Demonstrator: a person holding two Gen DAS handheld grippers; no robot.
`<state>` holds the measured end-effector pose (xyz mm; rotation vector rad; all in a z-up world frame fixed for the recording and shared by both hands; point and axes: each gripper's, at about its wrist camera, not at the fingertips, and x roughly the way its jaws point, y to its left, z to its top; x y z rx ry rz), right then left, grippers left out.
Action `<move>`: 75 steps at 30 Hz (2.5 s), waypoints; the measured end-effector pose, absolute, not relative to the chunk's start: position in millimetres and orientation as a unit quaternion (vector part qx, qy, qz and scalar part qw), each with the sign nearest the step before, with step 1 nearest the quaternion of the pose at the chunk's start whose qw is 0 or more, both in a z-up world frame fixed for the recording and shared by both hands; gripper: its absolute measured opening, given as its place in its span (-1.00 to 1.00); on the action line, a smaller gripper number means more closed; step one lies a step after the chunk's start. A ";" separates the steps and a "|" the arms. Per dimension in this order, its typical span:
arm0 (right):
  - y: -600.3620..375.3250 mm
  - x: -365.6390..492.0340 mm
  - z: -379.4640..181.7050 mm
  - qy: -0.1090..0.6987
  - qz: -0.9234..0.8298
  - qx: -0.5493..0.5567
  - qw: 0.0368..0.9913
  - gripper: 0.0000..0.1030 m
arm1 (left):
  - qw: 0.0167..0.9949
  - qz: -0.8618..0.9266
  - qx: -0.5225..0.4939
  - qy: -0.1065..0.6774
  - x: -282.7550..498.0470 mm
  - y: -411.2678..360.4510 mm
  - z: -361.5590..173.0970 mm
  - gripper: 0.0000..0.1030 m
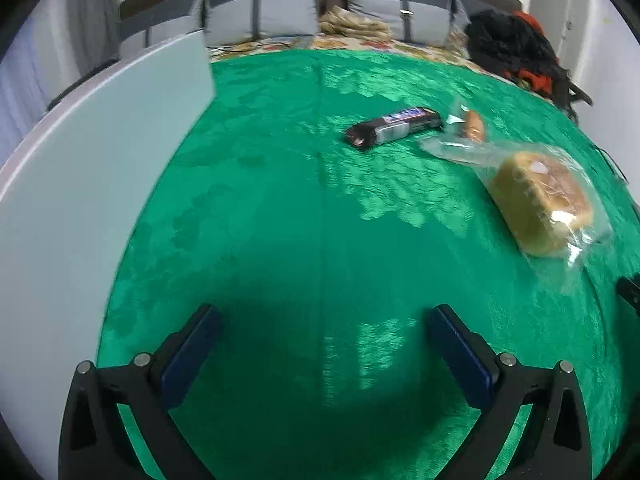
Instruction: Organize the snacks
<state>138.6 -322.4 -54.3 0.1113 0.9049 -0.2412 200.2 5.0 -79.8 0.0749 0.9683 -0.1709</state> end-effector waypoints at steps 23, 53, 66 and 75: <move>-323.5 139.1 -53.7 0.438 -0.126 0.053 0.889 0.54 | 0.883 -0.082 0.035 0.461 199.5 5.7 -80.5 1.00; -324.6 139.0 -53.5 0.438 -0.125 0.053 0.888 0.58 | 0.883 -0.083 0.036 0.461 199.5 5.7 -80.4 1.00; -324.8 138.8 -53.1 0.439 -0.125 0.053 0.888 0.59 | 0.883 -0.082 0.036 0.461 199.7 5.8 -80.4 1.00; -324.9 138.7 -52.8 0.439 -0.125 0.053 0.888 0.60 | 0.883 -0.082 0.036 0.461 199.8 5.9 -80.4 1.00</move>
